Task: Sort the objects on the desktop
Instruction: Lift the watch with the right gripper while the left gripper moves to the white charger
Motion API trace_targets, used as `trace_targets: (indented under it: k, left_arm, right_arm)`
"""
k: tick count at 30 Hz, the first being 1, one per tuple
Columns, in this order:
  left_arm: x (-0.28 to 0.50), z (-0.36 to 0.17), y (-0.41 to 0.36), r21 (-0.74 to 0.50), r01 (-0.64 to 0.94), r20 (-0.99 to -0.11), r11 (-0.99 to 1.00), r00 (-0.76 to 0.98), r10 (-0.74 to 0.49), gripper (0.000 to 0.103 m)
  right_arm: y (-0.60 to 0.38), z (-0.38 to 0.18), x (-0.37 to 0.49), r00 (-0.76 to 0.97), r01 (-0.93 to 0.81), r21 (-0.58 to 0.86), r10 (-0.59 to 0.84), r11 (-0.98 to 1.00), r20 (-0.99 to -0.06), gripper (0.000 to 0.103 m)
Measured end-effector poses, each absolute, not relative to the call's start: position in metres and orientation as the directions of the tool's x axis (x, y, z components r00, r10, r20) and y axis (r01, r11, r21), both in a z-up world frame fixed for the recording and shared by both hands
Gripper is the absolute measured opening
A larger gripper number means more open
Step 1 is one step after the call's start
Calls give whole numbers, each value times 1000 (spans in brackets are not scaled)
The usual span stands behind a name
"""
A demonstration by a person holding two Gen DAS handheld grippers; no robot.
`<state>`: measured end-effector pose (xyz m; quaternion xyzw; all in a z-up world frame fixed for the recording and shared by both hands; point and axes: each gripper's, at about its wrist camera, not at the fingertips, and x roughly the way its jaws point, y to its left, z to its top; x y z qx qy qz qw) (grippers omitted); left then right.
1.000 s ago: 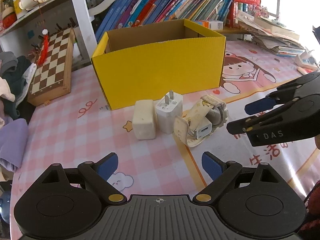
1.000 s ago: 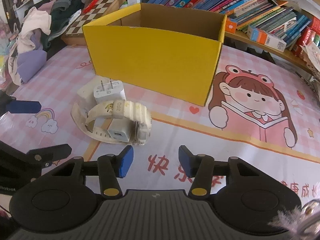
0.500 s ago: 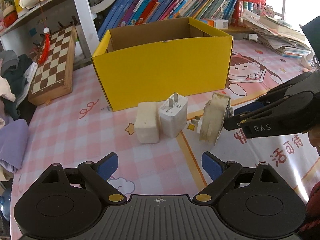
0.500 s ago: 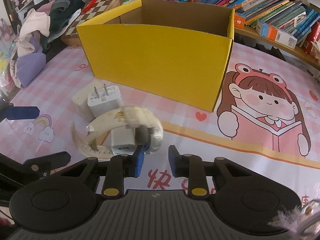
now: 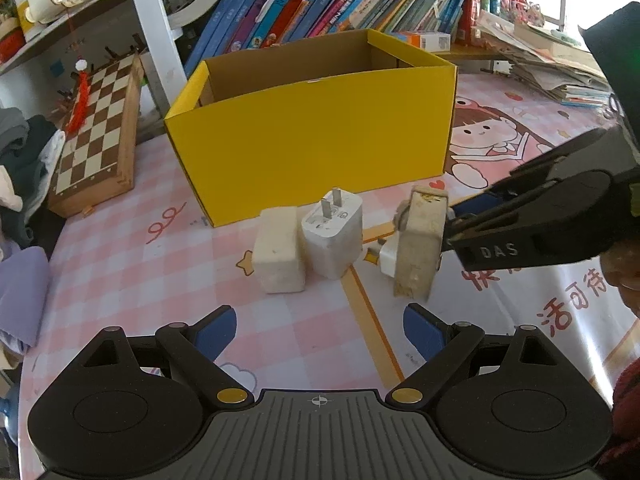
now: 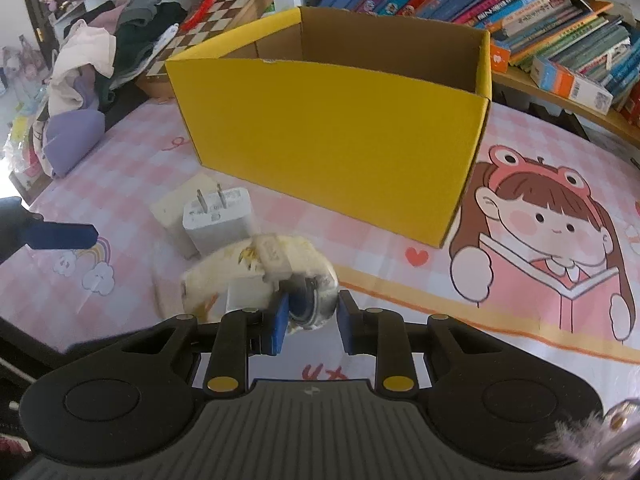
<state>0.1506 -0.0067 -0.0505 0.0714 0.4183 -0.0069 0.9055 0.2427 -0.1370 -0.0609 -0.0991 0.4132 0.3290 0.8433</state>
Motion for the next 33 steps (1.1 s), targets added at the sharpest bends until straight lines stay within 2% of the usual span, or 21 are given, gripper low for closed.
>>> trace_targets:
  k: [12, 25, 28, 30, 33]
  left_arm:
    - [153, -51, -16, 113, 111, -761, 987, 648, 14, 93]
    - [157, -54, -21, 109, 118, -762, 987, 648, 7, 90]
    - [161, -52, -20, 136, 95, -745, 986, 666, 39, 82]
    - [167, -52, -17, 133, 83, -742, 988, 669, 43, 61]
    - [177, -52, -14, 128, 83, -741, 988, 670, 40, 44]
  right_arm:
    - [-157, -51, 247, 415, -597, 215, 527, 773, -742, 16]
    - [-196, -48, 250, 433, -464, 270, 482, 844, -762, 16]
    - [-197, -49, 248, 437, -477, 257, 480, 841, -761, 16]
    - [-197, -49, 248, 438, -485, 252, 482, 838, -759, 16]
    - [-197, -50, 250, 438, -492, 248, 484, 834, -758, 16]
